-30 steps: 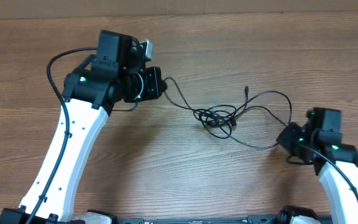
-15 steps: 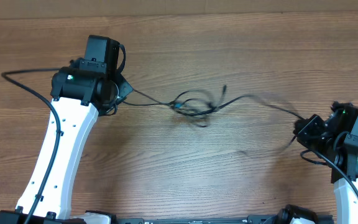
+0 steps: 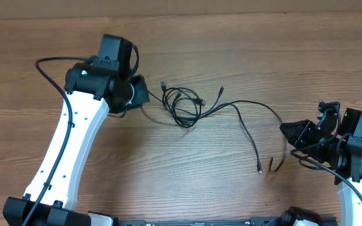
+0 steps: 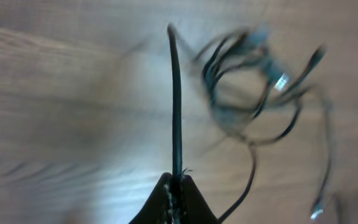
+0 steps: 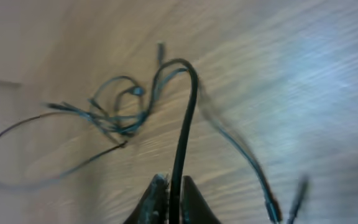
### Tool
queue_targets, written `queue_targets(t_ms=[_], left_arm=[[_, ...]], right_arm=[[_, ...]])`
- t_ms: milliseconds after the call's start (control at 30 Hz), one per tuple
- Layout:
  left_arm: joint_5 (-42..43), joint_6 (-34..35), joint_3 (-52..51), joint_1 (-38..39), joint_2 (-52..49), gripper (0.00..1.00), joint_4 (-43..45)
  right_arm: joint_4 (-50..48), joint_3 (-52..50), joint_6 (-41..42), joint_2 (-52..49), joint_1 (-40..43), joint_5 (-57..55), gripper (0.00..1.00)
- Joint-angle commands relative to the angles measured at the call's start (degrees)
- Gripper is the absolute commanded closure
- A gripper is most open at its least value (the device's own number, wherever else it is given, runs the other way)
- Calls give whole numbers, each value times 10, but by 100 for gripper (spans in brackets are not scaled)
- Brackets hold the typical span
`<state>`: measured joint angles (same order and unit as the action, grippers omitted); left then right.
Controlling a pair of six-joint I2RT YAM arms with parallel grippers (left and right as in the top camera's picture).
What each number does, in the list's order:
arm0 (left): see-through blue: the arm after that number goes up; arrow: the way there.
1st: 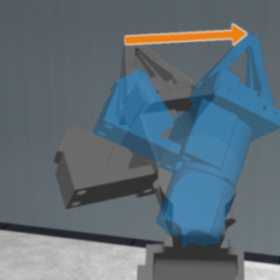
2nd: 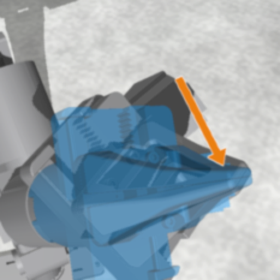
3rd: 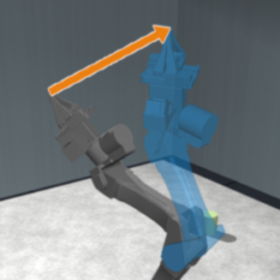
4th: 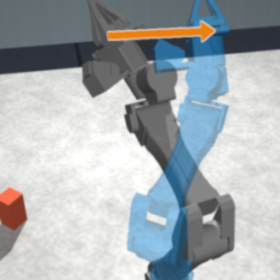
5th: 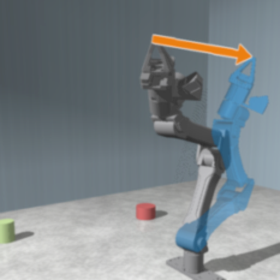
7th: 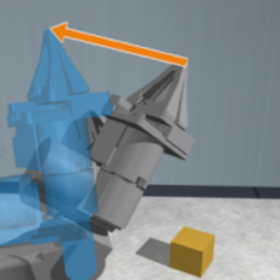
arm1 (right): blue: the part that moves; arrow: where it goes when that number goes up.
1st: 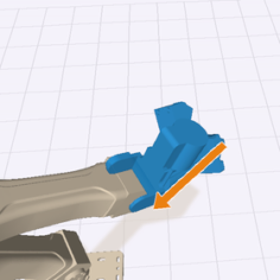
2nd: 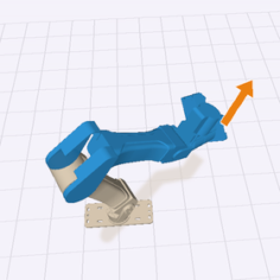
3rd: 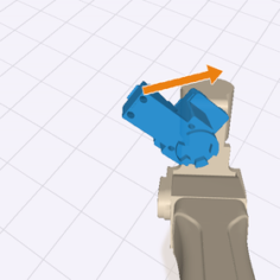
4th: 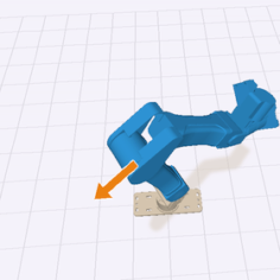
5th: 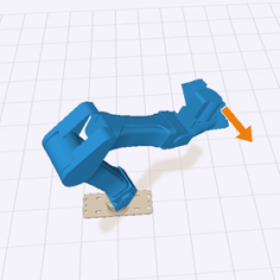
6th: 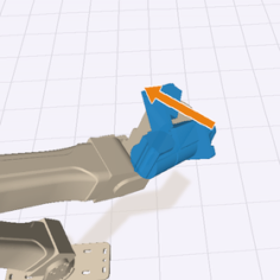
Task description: Untangle cables
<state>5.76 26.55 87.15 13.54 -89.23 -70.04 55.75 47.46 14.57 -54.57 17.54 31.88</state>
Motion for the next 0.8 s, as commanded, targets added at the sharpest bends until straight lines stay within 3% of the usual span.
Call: queue_targets(t_ms=[0,100,167,233,433,767], left_arm=[[-40,-58,10,3,-4,72,-33],[-59,2,10,3,-4,41,-54],[-56,48,10,4,-4,14,-64],[-48,89,9,6,-4,0,-69],[-12,114,-17,25,-5,0,-61],[-13,66,-98,115,-2,0,-54]], right_arm=[[10,10,-9,-9,1,-70,68],[19,9,-9,-20,0,-69,39],[31,9,-9,-28,1,-68,27],[47,9,-9,-35,1,-68,16],[97,8,71,-46,0,-65,5],[120,-6,66,-25,-6,12,8]])
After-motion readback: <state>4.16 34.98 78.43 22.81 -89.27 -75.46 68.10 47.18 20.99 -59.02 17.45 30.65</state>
